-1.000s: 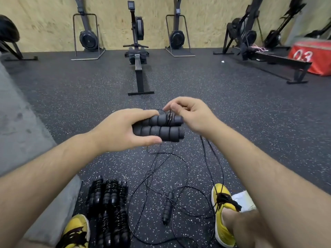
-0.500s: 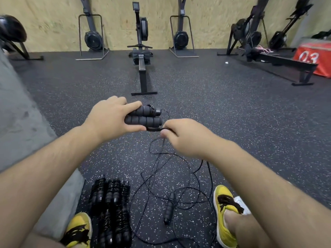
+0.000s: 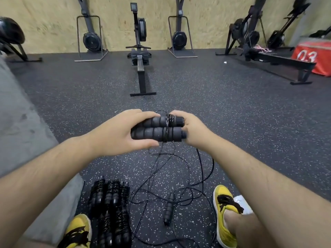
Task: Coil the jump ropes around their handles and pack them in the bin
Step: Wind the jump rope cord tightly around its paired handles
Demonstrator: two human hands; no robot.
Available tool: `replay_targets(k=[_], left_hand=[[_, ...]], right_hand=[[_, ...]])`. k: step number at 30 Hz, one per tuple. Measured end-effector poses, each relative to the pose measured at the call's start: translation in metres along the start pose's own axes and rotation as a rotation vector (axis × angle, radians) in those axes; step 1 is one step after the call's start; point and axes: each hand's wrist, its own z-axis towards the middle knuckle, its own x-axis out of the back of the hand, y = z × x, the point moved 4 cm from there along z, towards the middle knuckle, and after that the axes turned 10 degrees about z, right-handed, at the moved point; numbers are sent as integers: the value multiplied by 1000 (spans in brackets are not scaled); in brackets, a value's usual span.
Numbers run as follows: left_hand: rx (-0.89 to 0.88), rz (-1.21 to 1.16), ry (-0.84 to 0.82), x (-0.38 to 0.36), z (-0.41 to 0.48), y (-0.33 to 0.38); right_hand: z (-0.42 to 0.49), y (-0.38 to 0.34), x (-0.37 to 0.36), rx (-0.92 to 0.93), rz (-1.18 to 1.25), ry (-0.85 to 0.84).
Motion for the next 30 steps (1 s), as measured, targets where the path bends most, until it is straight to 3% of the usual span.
replay_targets(k=[5,9,11,16,20,24,28,30], left_hand=[[92,-13,95,-8,3,-9],[253,140,151,-12,4,-31],[250,210,114,-14,3,-36],[193,376,16,-15,2,-31],[52,404,-92,-19,4,-19],[-93,218,-138,-17,1,0],[-84,49,-39,2,-1,16],[-41,-58,-10,8,-4,19]], right_hand=[[-9,0,-36,-190,-407,-131],[-22,-6,-51,-230,-369,-225],[-27,-14,-47,-256,-397,-264],[-33,-47,-19,-118,-566,-241],[-25,-60,-1,-6,-648,-176],[-6,-44,17,89,-476,-107],[1,-13,21,57,-151,-33],[1,0,14,-24,-167,-31]])
